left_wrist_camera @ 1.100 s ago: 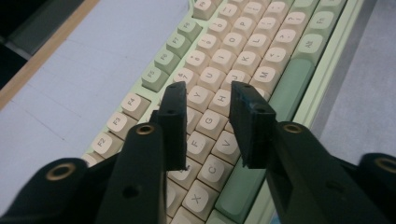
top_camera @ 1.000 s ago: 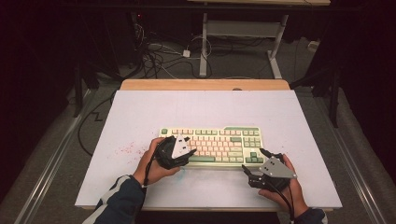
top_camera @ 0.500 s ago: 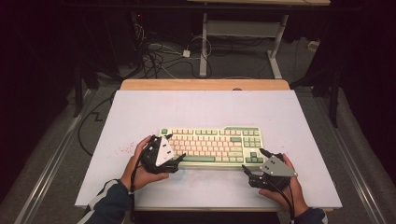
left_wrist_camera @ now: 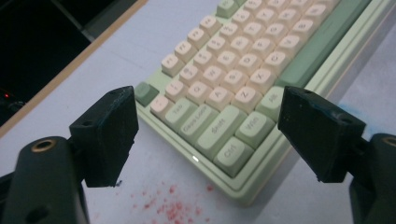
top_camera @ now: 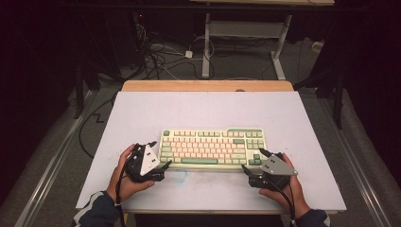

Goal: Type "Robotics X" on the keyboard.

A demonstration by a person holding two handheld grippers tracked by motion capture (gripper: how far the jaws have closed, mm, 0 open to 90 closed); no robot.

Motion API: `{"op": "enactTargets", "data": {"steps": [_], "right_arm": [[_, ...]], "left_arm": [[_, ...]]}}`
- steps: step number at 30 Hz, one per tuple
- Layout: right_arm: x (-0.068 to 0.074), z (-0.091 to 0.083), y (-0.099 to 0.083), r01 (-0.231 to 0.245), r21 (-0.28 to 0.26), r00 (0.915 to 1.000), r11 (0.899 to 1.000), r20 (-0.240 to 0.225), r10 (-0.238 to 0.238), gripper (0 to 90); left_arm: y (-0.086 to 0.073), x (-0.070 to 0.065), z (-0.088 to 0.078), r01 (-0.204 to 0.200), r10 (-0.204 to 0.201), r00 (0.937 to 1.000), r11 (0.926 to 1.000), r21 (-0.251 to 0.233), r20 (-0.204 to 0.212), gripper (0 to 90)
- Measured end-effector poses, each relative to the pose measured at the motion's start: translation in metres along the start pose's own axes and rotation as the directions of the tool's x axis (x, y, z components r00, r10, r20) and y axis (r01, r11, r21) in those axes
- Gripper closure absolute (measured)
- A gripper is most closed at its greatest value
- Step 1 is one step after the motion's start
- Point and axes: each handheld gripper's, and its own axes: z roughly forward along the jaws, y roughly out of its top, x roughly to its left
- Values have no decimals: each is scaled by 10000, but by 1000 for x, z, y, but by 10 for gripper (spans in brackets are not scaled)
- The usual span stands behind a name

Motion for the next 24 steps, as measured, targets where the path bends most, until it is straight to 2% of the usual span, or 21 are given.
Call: {"op": "enactTargets", "data": {"steps": [2, 4, 5, 6, 7, 8, 9, 13, 15, 17, 18, 19, 22, 23, 24], "right_arm": [[-1, 2, 3, -81, -16, 10000, 10000, -57, 81, 202], [-2, 3, 7, -144, 37, 9996, 9999, -252, 145, 245], [-5, 4, 11, -251, -28, 9985, 9997, -478, 249, 380], [-5, 4, 11, -251, -28, 9985, 9997, -478, 249, 380], [-8, 6, 17, -424, -21, 9956, 9991, -835, 420, 513], [-8, 6, 17, -424, -21, 9956, 9991, -835, 420, 513], [-9, 8, 20, -473, 29, 9940, 9989, -987, 473, 585], [-9, 18, 30, -311, 465, 9912, 9984, -1271, 368, 752], [-5, 30, 38, -159, 763, 9877, 9970, -1540, 276, 858], [-3, 40, 45, -163, 898, 9847, 9958, -1714, 315, 900], [-3, 40, 45, -163, 898, 9847, 9958, -1714, 315, 900], [1, 51, 51, 7, 1079, 9842, 9942, -1761, 184, 900], [3, 60, 56, -40, 1245, 9837, 9922, -1780, 263, 900], [4, 69, 59, -85, 1376, 9837, 9904, -1768, 330, 900], [4, 69, 59, -85, 1376, 9837, 9904, -1768, 330, 900]], "left_arm": [[-3, 1, -3, 8, -8, 10000, 10000, 33, -43, 188], [-6, 1, -4, 18, -17, 10000, 9999, 132, -71, 188], [-8, 1, -5, -18, 20, 9999, 9999, 165, -104, 188], [-9, 2, -5, -8, 11, 9999, 9998, 215, -140, 188], [-11, 2, -6, -17, 22, 9999, 9996, 285, -157, 188], [-12, 2, -6, -38, 44, 9998, 9995, 311, -185, 188], [-12, 2, -6, -38, 45, 9998, 9994, 332, -210, 187], [-12, 2, -5, -41, 50, 9997, 9994, 337, -257, 188], [-14, 2, -5, -75, 86, 9996, 9993, 373, -272, 188], [-15, 2, -4, -138, 148, 9996, 9992, 372, -261, 187], [-15, 2, -4, -121, 132, 9996, 9991, 415, -256, 187], [-15, 2, -4, -69, 80, 9997, 9990, 446, -227, 187], [-17, 1, -4, -120, 130, 9997, 9986, 509, -192, 187], [-17, 1, -4, -107, 115, 9998, 9984, 551, -156, 187], [-18, 1, -4, -132, 141, 9998, 9982, 587, -153, 187]]}}
